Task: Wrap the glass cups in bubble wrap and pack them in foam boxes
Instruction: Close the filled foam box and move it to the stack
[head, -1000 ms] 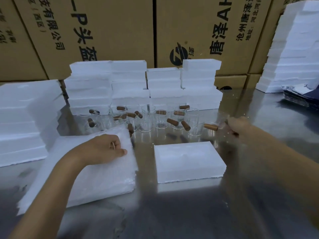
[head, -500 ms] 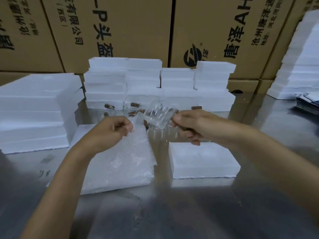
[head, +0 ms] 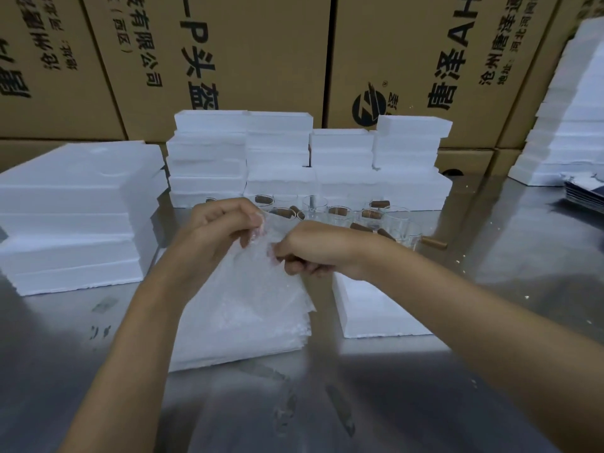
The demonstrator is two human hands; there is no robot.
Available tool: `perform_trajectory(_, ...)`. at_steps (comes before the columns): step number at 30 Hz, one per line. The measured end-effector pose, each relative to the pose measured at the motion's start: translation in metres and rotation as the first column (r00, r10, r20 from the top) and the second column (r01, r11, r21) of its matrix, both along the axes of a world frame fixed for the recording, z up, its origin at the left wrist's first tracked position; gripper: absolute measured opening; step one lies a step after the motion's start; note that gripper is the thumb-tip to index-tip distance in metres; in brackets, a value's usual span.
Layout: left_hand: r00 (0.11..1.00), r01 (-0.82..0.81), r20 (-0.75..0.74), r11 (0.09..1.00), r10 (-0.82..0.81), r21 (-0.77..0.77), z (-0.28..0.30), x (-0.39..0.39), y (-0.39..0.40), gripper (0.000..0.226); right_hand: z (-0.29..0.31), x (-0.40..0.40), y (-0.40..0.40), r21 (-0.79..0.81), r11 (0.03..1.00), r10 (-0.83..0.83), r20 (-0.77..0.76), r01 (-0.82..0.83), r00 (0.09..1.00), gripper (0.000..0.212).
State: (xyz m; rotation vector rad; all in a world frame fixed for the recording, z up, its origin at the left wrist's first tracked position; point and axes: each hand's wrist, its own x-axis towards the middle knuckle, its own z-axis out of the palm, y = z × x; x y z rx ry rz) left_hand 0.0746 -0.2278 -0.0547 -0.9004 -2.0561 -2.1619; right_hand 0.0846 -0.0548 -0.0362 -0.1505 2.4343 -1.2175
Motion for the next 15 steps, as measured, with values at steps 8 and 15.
perform_trajectory(8, 0.941, 0.26, 0.182, 0.953, -0.287, 0.158, -0.006, 0.005, 0.012, 0.018, -0.02, 0.0, 0.0, -0.818, 0.545, -0.043, 0.194, 0.186, 0.98, 0.046)
perform_trajectory(15, 0.878, -0.447, -0.065, 0.862, 0.473, 0.238, -0.013, -0.015, 0.004, 0.027, -0.034, 0.019, 0.032, -0.629, 0.768, -0.107, 0.055, 0.118, 0.993, 0.024)
